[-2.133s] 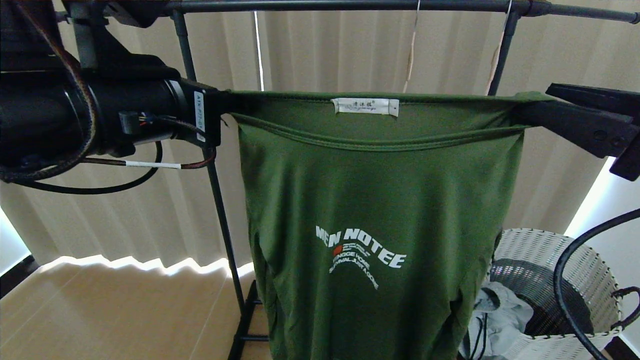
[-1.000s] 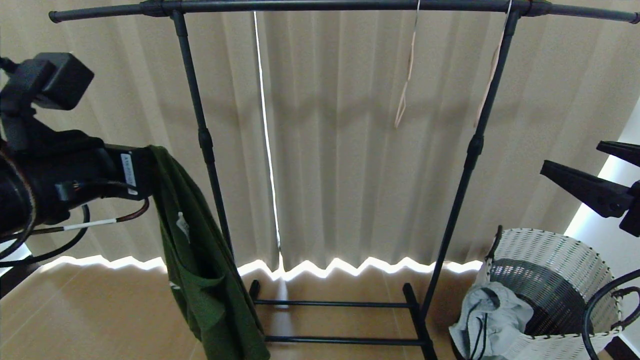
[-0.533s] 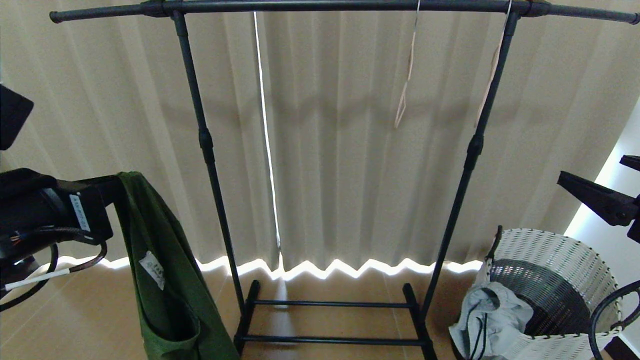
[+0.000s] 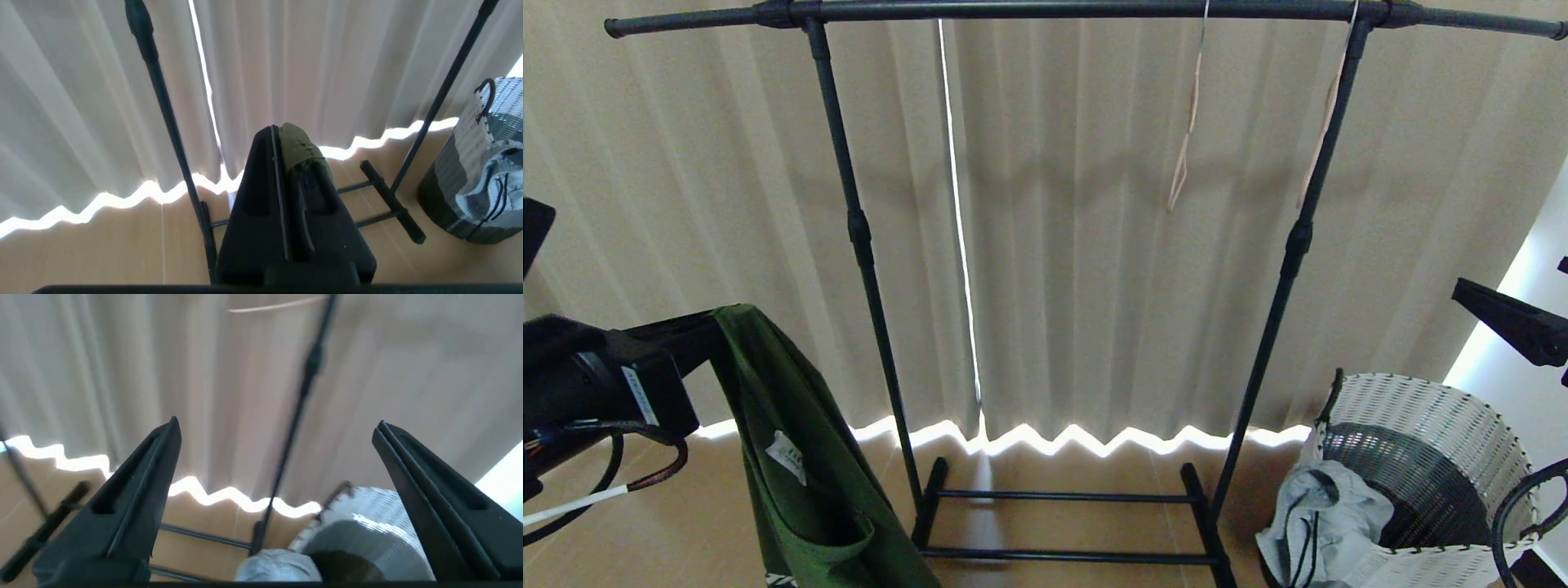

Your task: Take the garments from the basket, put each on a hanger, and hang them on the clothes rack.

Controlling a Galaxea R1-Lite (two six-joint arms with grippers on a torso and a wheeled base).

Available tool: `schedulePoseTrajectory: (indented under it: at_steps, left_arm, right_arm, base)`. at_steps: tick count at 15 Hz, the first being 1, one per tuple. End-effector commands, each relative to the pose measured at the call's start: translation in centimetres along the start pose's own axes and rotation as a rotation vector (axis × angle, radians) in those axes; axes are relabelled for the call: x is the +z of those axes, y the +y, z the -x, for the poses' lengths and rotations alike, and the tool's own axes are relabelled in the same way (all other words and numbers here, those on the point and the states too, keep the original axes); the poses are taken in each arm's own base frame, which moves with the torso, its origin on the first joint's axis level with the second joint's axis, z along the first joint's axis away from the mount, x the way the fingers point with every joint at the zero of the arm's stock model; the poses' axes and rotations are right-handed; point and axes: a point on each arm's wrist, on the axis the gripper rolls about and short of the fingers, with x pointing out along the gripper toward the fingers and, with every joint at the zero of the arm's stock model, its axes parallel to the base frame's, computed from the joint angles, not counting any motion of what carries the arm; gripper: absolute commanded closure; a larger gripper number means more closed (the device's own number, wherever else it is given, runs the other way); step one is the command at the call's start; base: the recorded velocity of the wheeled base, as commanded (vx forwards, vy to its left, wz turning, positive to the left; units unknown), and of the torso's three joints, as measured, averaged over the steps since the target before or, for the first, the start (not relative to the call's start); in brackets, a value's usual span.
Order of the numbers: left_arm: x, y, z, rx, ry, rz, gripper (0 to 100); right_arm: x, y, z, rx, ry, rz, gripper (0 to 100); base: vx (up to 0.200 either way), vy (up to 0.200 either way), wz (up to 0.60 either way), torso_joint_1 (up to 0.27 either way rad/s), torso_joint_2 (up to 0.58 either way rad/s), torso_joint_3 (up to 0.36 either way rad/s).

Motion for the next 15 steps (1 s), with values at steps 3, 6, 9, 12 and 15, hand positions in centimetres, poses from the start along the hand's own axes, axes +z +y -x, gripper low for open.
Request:
schedulePoseTrajectory:
  at_steps: [3, 6, 9, 12, 15]
  left_arm:
    - [-0.3, -0.1, -0.2, -0.003, 0.015, -0.001, 100]
    - [-0.6, -0.1, -0.2, -0.008, 0.025, -0.002, 100]
    - [-0.8, -0.1, -0.2, -0.009, 0.032, -0.005, 100]
    - [-1.0, -0.2, -0.2, -0.009, 0.038, -0.006, 100]
    - [-1.1, -0.1, -0.4, -0.007, 0.047, -0.025, 100]
  right_arm:
    - [-0.2, -0.3, 0.5, -0.022, -0.003, -0.002, 0]
    - [-0.1, -0.3, 0.8, -0.026, -0.015, 0.001, 0]
    - [-0.6, -0.2, 0.9, -0.024, 0.001, 0.001, 0]
    - [-1.2, -0.1, 0.9, -0.022, 0.021, -0.001, 0]
    - [-1.2, -0.2, 0.9, -0.022, 0.021, -0.001, 0]
  base:
    - [0.000, 0.000, 0.00, 0.000, 0.00, 0.000]
    - [0.000, 0.000, 0.00, 0.000, 0.00, 0.000]
    - [0.000, 0.000, 0.00, 0.000, 0.00, 0.000]
    - [0.000, 0.000, 0.00, 0.011, -0.06, -0.050]
    - [0.000, 0.000, 0.00, 0.082, -0.31, -0.274]
